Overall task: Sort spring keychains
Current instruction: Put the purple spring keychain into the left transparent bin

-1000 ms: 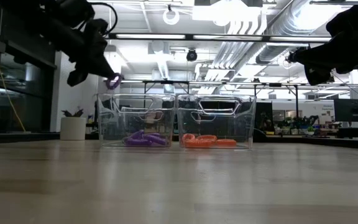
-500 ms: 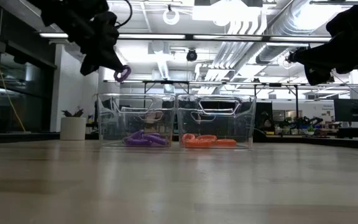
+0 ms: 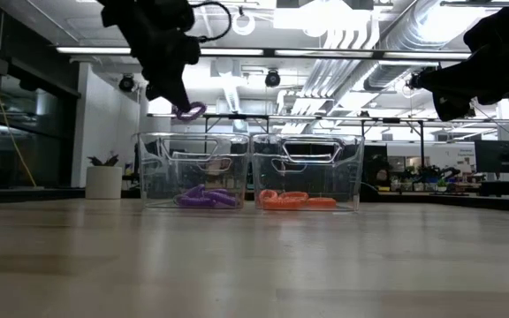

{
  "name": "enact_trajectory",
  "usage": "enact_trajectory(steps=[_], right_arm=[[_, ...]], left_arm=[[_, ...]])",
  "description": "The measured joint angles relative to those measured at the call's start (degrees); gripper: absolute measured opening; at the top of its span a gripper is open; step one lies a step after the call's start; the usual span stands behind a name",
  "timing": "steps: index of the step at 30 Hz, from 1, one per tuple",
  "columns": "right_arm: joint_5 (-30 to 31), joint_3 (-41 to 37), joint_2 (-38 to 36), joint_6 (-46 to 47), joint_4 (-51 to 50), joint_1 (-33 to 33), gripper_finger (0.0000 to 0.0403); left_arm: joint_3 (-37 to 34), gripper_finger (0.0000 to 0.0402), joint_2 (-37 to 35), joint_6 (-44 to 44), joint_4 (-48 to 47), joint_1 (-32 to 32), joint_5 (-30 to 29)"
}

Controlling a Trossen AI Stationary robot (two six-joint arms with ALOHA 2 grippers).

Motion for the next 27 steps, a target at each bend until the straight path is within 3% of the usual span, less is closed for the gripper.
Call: enact_trajectory(steps=[7, 11, 17, 27], right_arm=[[0.01, 0.00, 0.01, 0.01, 0.00, 0.01, 0.0011], [0.00, 0.00, 0.02, 0.01, 0.00, 0.01, 0.0011], [0.00, 0.00, 0.02, 0.01, 0.00, 0.01, 0.0011], [-0.02, 0.00, 0.02, 0.00, 0.00, 0.01, 0.0011]], left_arm=[[4.59, 0.0002, 8.46, 8.82, -5.33, -3.12, -5.23], [6.64, 0.0002, 13.90, 8.47, -6.53, -4.61, -9.07], [9.21, 0.0002, 19.65, 8.44, -7.48, -5.13, -9.49], [9.47, 0.0029, 20.84, 8.38, -6.18, -5.41, -9.53]])
